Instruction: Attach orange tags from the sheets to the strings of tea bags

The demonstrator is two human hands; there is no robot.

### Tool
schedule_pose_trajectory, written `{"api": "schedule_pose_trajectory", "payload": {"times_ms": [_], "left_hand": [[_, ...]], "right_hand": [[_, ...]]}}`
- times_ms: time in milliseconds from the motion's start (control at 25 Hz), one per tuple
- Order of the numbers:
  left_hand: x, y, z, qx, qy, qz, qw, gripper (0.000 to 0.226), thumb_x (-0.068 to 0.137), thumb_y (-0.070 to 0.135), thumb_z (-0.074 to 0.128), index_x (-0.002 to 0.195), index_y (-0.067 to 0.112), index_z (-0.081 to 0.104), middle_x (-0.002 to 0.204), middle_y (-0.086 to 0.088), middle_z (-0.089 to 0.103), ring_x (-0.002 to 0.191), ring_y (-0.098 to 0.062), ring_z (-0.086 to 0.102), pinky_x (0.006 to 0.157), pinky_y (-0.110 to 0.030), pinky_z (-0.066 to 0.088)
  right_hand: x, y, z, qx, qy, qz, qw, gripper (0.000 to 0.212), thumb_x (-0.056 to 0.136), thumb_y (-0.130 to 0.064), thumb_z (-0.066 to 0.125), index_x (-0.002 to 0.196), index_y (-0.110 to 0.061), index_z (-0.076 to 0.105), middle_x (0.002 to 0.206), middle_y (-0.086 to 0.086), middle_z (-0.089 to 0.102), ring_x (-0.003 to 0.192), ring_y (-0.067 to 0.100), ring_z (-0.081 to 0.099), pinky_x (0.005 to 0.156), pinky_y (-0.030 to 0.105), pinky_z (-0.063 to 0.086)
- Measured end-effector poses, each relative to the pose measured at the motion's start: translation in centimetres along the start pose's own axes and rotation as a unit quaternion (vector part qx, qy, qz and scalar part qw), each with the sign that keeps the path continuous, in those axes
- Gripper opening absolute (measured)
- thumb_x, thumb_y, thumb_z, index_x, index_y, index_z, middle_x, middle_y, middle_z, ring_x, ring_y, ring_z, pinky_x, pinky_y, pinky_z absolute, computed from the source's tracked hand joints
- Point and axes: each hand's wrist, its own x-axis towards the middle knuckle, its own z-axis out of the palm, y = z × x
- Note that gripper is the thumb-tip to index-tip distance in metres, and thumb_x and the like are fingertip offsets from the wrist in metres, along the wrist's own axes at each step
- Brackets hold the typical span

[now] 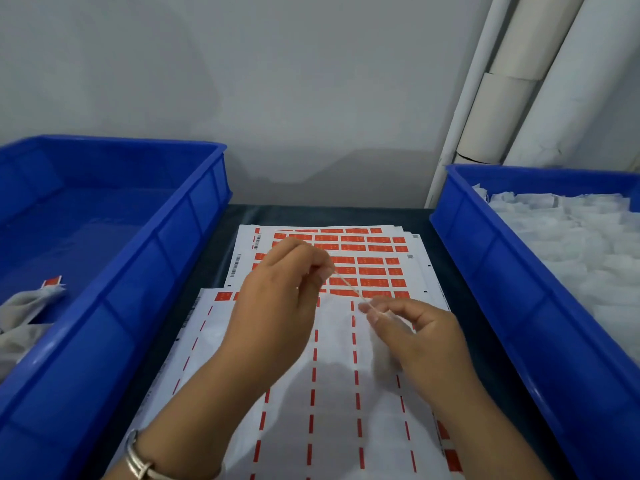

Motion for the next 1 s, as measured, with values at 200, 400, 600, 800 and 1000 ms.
{"api": "schedule_pose_trajectory", "payload": {"times_ms": [200, 400, 600, 800, 1000], "left_hand": [[0.3, -0.8, 1.4, -0.035, 0.048, -0.107, 0.993, 0.017, 0.087, 0.03, 0.056, 0.08, 0.041, 0.045, 0.08, 0.028, 0.048, 0.075, 0.002, 0.052, 0.055, -0.004, 0.035], [0.8, -2.6, 1.6, -0.065, 0.081, -0.172, 0.98, 0.011, 0.086, 0.03, 0.058, 0.087, 0.039, 0.052, 0.079, 0.028, 0.049, 0.073, -0.002, 0.054, 0.061, -0.008, 0.038], [0.1, -3.5, 2.0, -0.002, -0.134, -0.196, 0.971, 0.008, 0.087, 0.03, 0.063, 0.082, 0.035, 0.062, 0.073, 0.024, 0.055, 0.068, -0.003, 0.057, 0.053, -0.006, 0.039], [-1.0, -1.7, 2.3, -0.007, -0.289, -0.068, 0.955, 0.024, 0.079, 0.029, 0.067, 0.063, 0.04, 0.055, 0.07, 0.021, 0.058, 0.074, 0.006, 0.056, 0.049, 0.0, 0.039], [-1.2, -1.0, 2.2, -0.063, -0.248, 0.016, 0.967, 0.026, 0.083, 0.032, 0.064, 0.067, 0.046, 0.051, 0.091, 0.038, 0.047, 0.093, 0.018, 0.042, 0.065, 0.006, 0.035]], "right_hand": [[-1.0, -0.9, 0.3, -0.005, -0.193, 0.059, 0.979, 0.01, 0.082, -0.024, 0.07, 0.084, -0.03, 0.063, 0.077, -0.024, 0.068, 0.073, 0.0, 0.067, 0.056, 0.012, 0.052], [-0.5, -0.5, -0.1, 0.067, -0.187, 0.125, 0.972, 0.004, 0.073, -0.025, 0.075, 0.071, -0.027, 0.073, 0.067, -0.008, 0.067, 0.07, 0.009, 0.065, 0.07, 0.026, 0.049], [0.0, 0.3, -1.1, 0.456, -0.134, 0.163, 0.865, 0.009, 0.065, -0.015, 0.073, 0.074, -0.018, 0.075, 0.082, 0.004, 0.069, 0.073, 0.013, 0.067, 0.069, 0.03, 0.055], [0.3, 0.8, -0.5, 0.277, -0.093, 0.125, 0.948, 0.025, 0.083, -0.013, 0.064, 0.094, -0.033, 0.074, 0.1, -0.012, 0.07, 0.092, 0.015, 0.063, 0.072, 0.024, 0.053], [-0.6, 0.5, 0.4, 0.071, -0.137, 0.066, 0.986, 0.01, 0.082, -0.032, 0.067, 0.092, -0.034, 0.068, 0.088, -0.018, 0.069, 0.088, 0.006, 0.065, 0.07, 0.017, 0.054]]}}
